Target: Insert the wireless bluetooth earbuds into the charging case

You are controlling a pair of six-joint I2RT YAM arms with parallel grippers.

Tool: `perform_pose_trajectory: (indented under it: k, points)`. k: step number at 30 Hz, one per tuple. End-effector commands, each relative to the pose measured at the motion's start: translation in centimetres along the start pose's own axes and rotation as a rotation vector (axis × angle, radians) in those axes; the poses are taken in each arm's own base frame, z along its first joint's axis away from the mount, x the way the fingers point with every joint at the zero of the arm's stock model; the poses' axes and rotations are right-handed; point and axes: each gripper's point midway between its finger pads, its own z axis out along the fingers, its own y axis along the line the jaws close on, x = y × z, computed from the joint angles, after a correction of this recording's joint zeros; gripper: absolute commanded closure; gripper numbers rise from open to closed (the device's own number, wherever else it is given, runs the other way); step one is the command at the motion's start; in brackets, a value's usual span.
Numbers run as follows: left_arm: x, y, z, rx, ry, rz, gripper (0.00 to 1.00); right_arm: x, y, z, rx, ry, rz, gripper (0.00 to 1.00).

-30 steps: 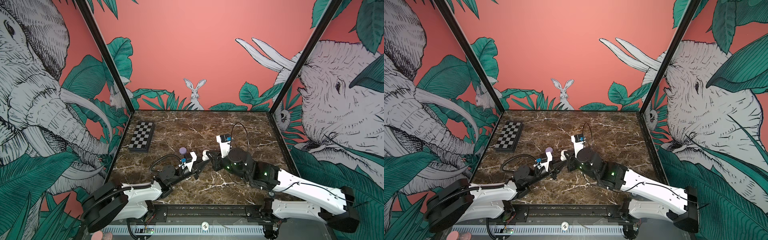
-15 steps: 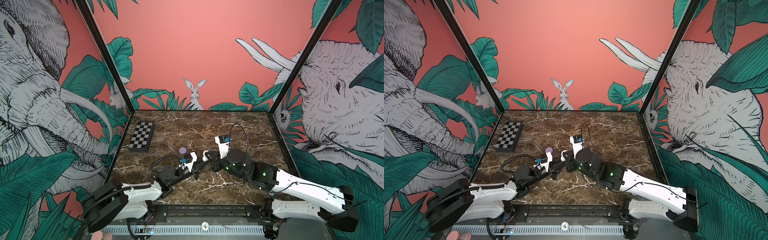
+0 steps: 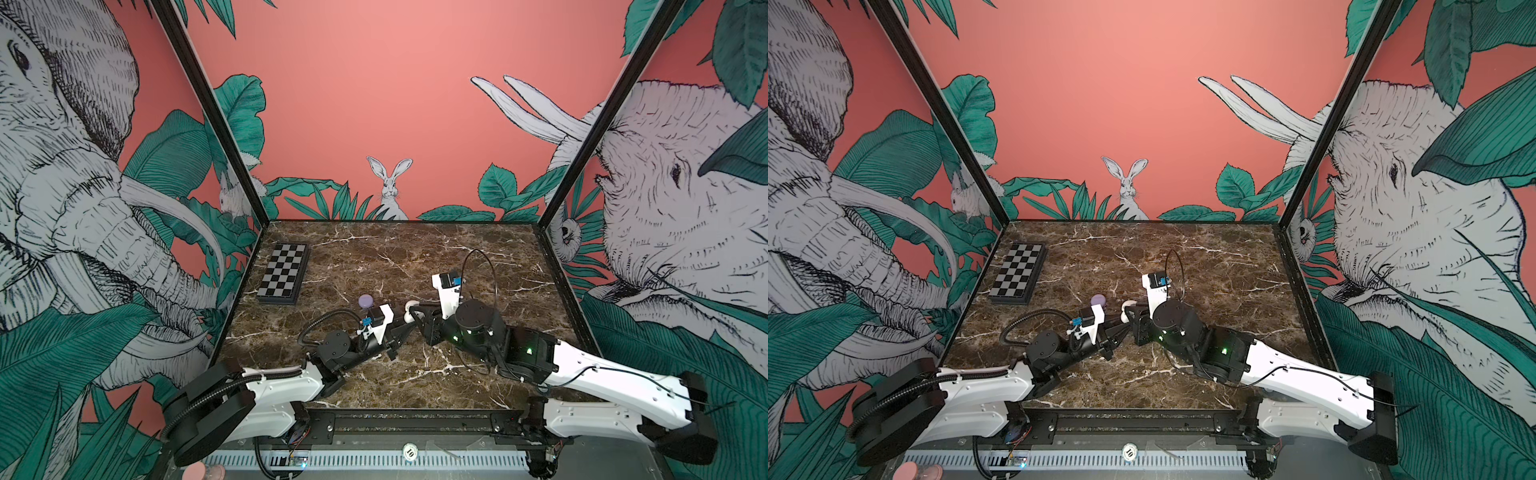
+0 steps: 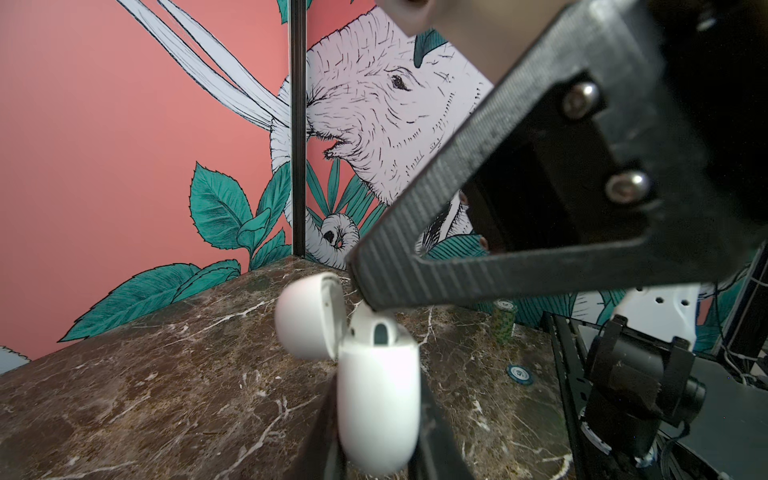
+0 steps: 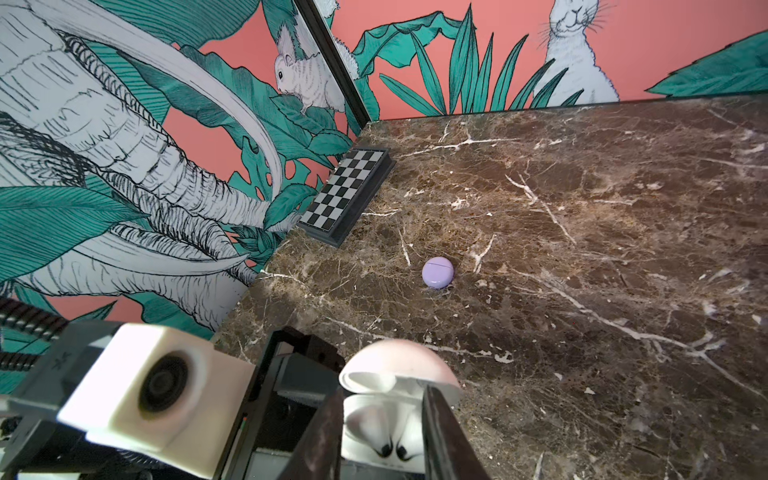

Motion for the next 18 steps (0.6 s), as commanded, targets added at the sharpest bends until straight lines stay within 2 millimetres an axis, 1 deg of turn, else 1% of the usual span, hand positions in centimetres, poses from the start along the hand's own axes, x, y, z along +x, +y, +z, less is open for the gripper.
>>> perform_pose_trajectory:
  k: [1, 2, 4, 5, 7, 10, 12, 13, 15, 18]
  points:
    - [-2.4, -0.5, -0.3, 0.014, -0.085, 0.019, 1.00, -0.7, -0.1, -0.9, 0.011, -0.017, -0.007, 0.62]
    - [-2.3, -0.6, -0.3, 0.018, -0.084, 0.015, 1.00, -1.0, 0.0, -1.1, 0.009, -0.024, -0.006, 0.59]
    - [-2.3, -0.9, -0.2, 0.037, -0.083, 0.008, 1.00, -2.1, 0.1, -2.1, 0.007, -0.046, -0.019, 0.49]
    - [-2.2, -1.0, -0.2, 0.042, -0.079, 0.004, 1.00, -2.5, 0.0, -2.6, 0.013, -0.054, -0.030, 0.43]
    - [-2.3, -1.2, -0.3, 0.055, -0.078, -0.003, 1.00, -3.4, -0.4, -3.5, 0.032, -0.072, -0.048, 0.26]
    - [-2.4, -1.6, -0.3, 0.079, -0.075, -0.012, 1.00, -3.8, -0.6, -3.8, 0.020, -0.060, -0.044, 0.10]
    - [-2.5, -2.0, -0.2, 0.101, -0.076, -0.020, 1.00, -3.2, -0.4, -3.4, -0.038, -0.013, 0.001, 0.04]
    - [-2.6, -2.1, -0.2, 0.109, -0.078, -0.026, 1.00, -2.9, -0.2, -2.9, -0.084, 0.012, 0.037, 0.02]
    - [-3.0, -2.4, -0.2, 0.129, -0.087, -0.037, 1.00, -2.5, 0.1, -2.2, -0.157, 0.049, 0.109, 0.02]
    - [-3.4, -3.0, -0.1, 0.166, -0.096, -0.064, 1.00, -2.2, 0.4, -1.7, -0.213, 0.068, 0.148, 0.02]
